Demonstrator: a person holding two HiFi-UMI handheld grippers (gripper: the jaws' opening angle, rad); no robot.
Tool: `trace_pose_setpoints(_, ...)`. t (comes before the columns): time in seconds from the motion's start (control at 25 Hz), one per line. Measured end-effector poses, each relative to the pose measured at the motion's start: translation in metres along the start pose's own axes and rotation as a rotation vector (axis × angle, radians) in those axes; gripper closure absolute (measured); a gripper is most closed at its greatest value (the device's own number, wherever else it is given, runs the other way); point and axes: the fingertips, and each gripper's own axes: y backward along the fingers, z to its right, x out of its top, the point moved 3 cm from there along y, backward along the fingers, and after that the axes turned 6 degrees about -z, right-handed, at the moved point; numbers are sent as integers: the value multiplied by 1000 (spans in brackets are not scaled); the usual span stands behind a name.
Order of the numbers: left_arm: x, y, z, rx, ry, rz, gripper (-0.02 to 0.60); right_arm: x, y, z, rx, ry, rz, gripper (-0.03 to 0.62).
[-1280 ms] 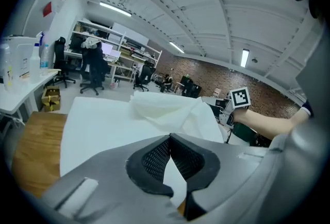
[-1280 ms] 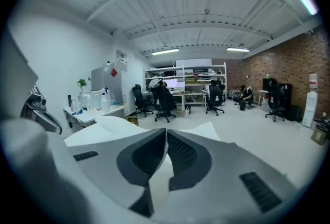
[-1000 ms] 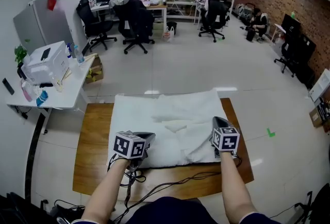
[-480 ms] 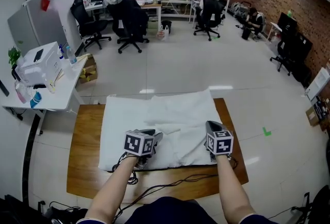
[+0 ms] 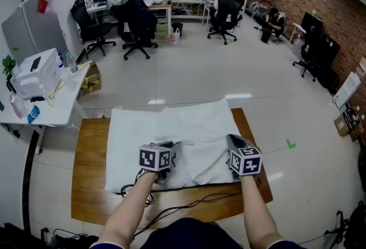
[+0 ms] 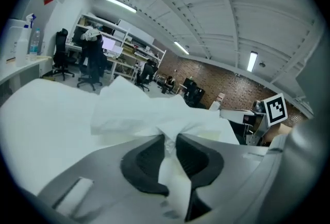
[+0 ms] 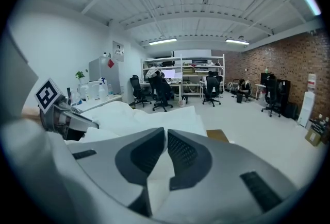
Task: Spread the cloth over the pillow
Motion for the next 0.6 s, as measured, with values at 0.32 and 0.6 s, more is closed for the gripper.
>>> trace_pose_setpoints(0.32,52,55,-4,-15,-80,159,563,31,23,-14,81,-57,110,548)
trace_pose_setpoints(0.6,87,138,-48,83,-97,272,565,53,27,-35,111,-53,161,549)
